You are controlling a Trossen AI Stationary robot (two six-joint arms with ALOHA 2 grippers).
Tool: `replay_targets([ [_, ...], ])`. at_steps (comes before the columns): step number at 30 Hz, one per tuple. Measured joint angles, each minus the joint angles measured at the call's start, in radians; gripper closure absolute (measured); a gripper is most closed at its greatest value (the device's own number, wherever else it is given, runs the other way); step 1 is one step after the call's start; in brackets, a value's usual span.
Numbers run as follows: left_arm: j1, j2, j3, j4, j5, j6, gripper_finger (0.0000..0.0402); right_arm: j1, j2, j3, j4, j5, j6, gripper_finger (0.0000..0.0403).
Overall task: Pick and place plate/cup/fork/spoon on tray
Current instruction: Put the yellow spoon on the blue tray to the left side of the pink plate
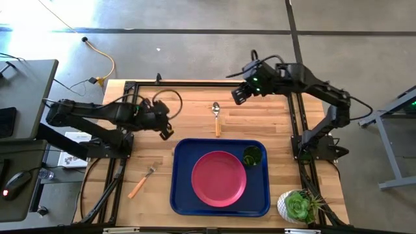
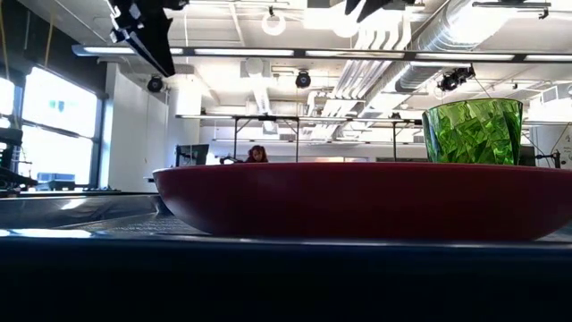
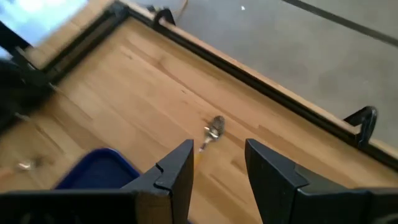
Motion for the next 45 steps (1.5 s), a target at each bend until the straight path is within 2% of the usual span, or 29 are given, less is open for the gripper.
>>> replay_targets([
  [5,0.065,-0.033,0.0,-0.035,0.0,-0.02,0.033,-0.053,0.062,0.0,0.0,-0.061,-0.09,0.0267],
  [13,0.181,-0.045,0.0,-0.075,-0.014,-0.047,0.033,-0.116,0.144,0.0,0.0,-0.15,-0.1,0.0267],
  [21,0.327,-0.045,0.0,-0.074,-0.013,0.063,0.033,-0.15,0.237,0.0,0.005,-0.228,0.018,0.0267],
  [30,0.467,-0.045,0.0,-0.071,-0.012,0.239,0.033,-0.15,0.351,0.0,0.009,-0.237,0.153,0.0267],
  [36,0.517,-0.045,0.0,-0.057,-0.003,0.362,0.033,-0.15,0.427,0.0,0.049,-0.301,0.184,0.0267],
  [45,0.56,-0.045,0.0,-0.056,0.06,0.474,0.033,-0.15,0.527,0.0,0.109,-0.331,0.275,0.0267],
])
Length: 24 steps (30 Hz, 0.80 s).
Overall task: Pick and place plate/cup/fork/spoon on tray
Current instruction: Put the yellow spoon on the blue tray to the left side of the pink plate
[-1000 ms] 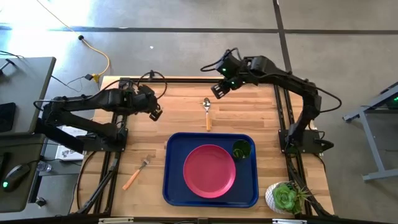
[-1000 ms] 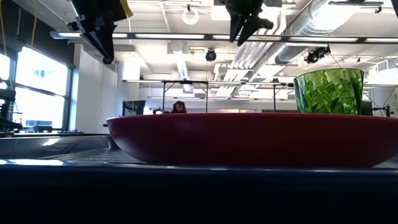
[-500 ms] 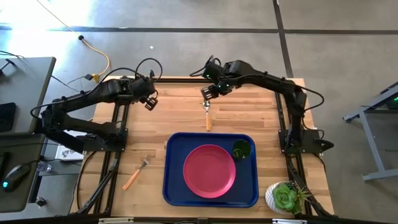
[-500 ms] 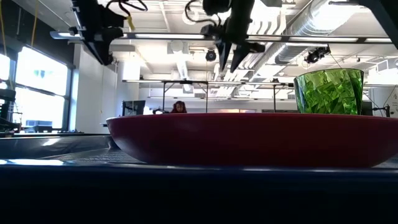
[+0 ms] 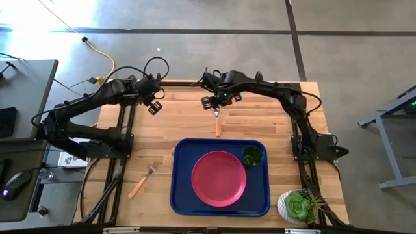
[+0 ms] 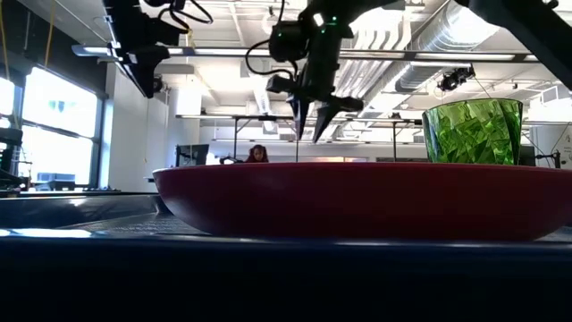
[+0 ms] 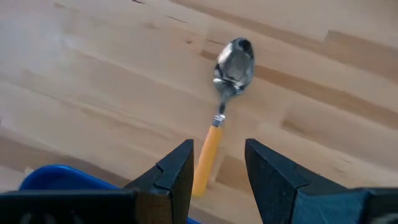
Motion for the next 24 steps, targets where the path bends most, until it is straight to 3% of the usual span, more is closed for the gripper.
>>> replay_targets([
  [24,0.024,0.0,0.0,0.052,0.015,0.075,0.033,0.016,0.215,0.0,-0.012,-0.102,0.03,0.0267],
])
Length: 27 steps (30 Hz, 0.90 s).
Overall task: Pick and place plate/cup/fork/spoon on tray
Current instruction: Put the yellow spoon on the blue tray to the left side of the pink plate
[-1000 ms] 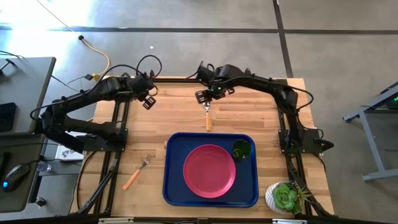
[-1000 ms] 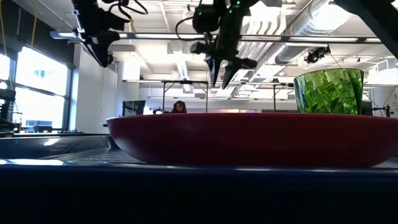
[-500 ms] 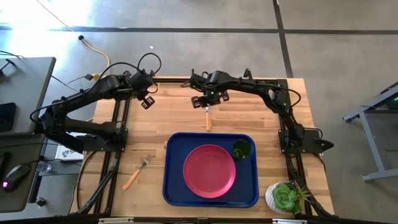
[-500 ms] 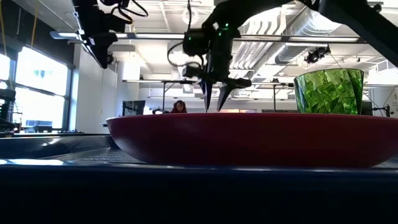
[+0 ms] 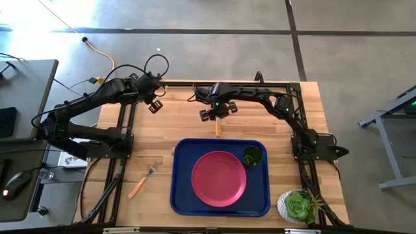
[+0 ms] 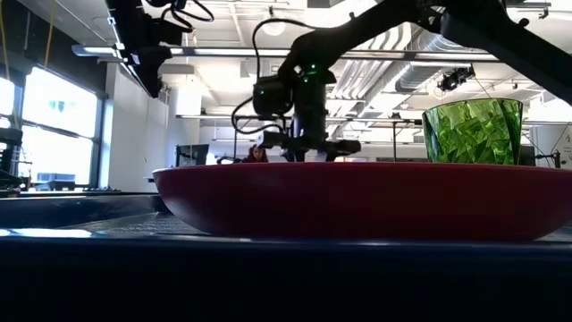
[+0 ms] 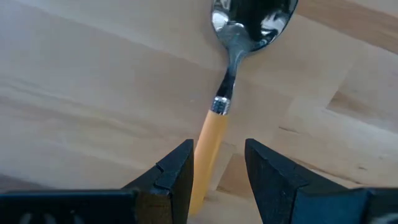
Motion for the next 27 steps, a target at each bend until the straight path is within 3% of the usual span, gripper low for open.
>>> replay_targets([
  [27,0.0,0.0,0.0,-0.001,0.0,0.02,0.033,0.0,0.005,-0.117,0.165,0.024,0.01,0.0271],
])
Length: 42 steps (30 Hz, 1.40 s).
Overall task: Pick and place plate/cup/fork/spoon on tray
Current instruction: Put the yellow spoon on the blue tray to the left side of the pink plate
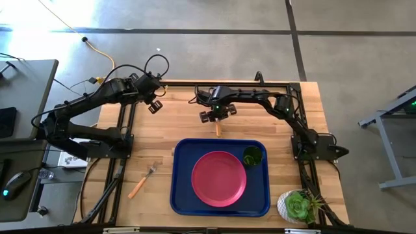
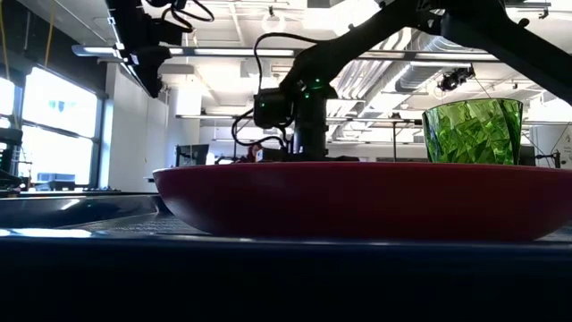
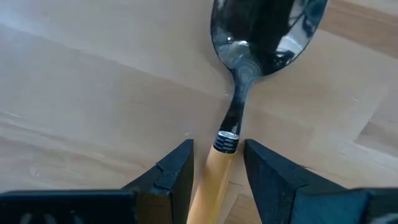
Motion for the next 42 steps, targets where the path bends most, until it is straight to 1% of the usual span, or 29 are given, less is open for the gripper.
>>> replay_targets([
  [3,0.0,0.0,0.0,0.0,0.0,0.006,0.033,0.0,-0.001,-0.006,-0.001,-0.001,0.015,0.0292],
  [9,0.0,0.0,0.0,0.0,0.0,0.016,0.033,0.002,-0.001,-0.004,0.001,0.003,0.02,0.0368],
  [11,0.0,0.0,0.0,0.0,0.002,0.027,0.033,0.002,-0.001,-0.004,0.003,0.003,0.02,0.0386],
  [18,0.0,0.0,0.0,0.003,0.059,0.085,0.033,0.005,-0.019,-0.008,0.004,0.015,0.066,0.0384],
  [23,0.0,0.0,0.0,0.011,0.073,0.097,0.033,0.02,-0.068,-0.009,0.014,0.023,0.119,0.0388],
  [31,0.0,0.0,0.0,0.027,0.114,0.104,0.033,0.082,-0.157,-0.008,0.023,0.065,0.216,0.0389],
  [42,0.0,0.0,0.0,0.03,0.114,0.101,0.033,0.197,-0.298,-0.008,0.036,0.158,0.358,0.0389],
])
